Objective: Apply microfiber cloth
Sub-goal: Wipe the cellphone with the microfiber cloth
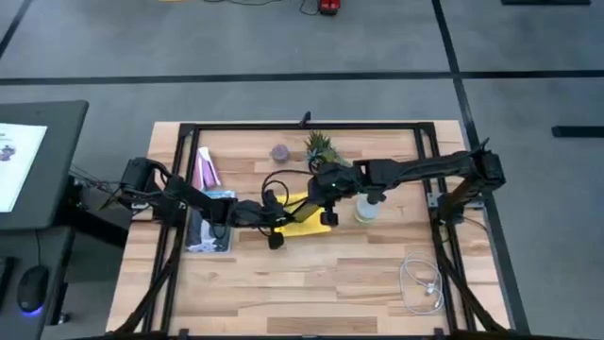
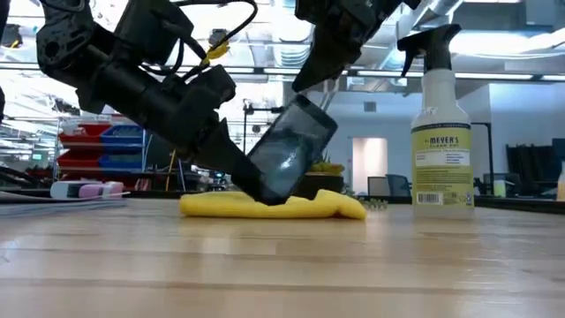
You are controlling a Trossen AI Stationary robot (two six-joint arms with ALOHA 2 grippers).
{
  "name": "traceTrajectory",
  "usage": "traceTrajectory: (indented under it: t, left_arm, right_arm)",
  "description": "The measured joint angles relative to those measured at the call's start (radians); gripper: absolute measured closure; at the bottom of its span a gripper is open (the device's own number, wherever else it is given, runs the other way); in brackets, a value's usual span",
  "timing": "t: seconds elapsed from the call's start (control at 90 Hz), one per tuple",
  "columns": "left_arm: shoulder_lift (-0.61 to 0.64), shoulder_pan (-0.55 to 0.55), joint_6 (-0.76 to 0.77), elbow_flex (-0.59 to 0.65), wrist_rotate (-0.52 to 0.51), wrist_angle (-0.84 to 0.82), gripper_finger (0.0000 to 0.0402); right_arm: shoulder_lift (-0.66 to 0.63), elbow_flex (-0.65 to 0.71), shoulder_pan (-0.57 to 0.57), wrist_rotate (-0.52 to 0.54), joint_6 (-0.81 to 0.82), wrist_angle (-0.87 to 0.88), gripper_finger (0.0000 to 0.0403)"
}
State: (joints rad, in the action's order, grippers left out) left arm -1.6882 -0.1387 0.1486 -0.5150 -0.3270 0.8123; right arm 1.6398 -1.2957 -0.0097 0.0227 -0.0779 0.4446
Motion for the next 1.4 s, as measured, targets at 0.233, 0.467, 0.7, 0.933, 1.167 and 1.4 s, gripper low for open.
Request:
traceTrajectory:
  t: [0.233,0.467,0.7,0.933,1.167,1.4]
  left_arm:
    - [0.0,0.0,-0.008,-0.001,-0.001,-0.009,0.039]
    - [0.001,0.0,-0.007,-0.001,-0.002,-0.055,0.0392]
    - [0.001,0.0,-0.003,0.0,-0.003,-0.062,0.0392]
    - [0.001,0.0,-0.005,0.0,-0.002,-0.058,0.0392]
    - [0.001,0.0,-0.004,0.0,-0.002,-0.059,0.0393]
    - [0.001,0.0,0.005,0.0,0.0,-0.058,0.0383]
  right_arm:
    - [-0.001,0.0,0.0,0.004,0.026,0.036,0.0299]
    - [-0.002,-0.001,0.0,0.002,0.001,0.116,0.0233]
    - [-0.001,0.002,0.001,-0.056,-0.002,0.149,0.0171]
    - [0.019,0.002,-0.002,-0.058,-0.002,0.105,0.0208]
    - [0.059,0.002,-0.006,-0.063,-0.002,0.09,0.0311]
    - [0.104,-0.001,-0.006,-0.083,-0.041,0.1,0.0384]
